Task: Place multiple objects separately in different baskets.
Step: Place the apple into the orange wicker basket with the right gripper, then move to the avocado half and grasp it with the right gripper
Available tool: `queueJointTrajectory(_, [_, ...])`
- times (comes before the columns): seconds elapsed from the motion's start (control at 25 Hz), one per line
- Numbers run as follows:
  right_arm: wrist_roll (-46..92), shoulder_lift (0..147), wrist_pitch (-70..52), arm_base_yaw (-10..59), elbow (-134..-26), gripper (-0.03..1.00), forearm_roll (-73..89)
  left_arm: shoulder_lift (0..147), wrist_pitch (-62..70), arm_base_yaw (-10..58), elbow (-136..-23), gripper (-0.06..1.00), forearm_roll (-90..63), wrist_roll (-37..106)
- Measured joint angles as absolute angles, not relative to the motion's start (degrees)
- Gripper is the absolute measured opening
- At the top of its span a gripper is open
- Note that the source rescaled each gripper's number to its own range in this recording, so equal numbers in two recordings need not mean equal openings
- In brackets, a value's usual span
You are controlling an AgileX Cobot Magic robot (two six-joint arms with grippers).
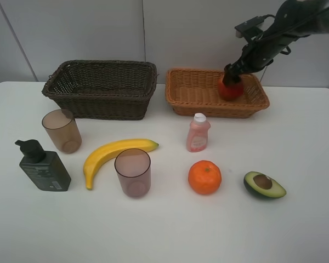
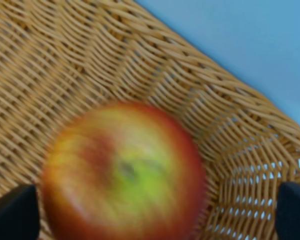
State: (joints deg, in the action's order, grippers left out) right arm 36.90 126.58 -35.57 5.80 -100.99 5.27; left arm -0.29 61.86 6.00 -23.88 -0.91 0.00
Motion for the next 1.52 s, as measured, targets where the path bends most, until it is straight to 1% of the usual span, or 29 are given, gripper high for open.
queueJointTrajectory(0.88, [36.9,126.6,-36.6,5.8,-101.0,0.99,5.9,-0.3,61.9,6.0,-23.9,1.0,-0.9,0.0])
queueJointTrajectory(1.24, [36.9,123.8,-42.4,5.8,-101.1,0.99,5.7,-0.3,61.9,6.0,-23.9,1.0,-0.9,0.0])
queueJointTrajectory(1.52, [36.9,118.6,-52.3,5.8,-101.1,0.99,4.9,-0.3,61.9,6.0,-23.9,1.0,-0.9,0.0])
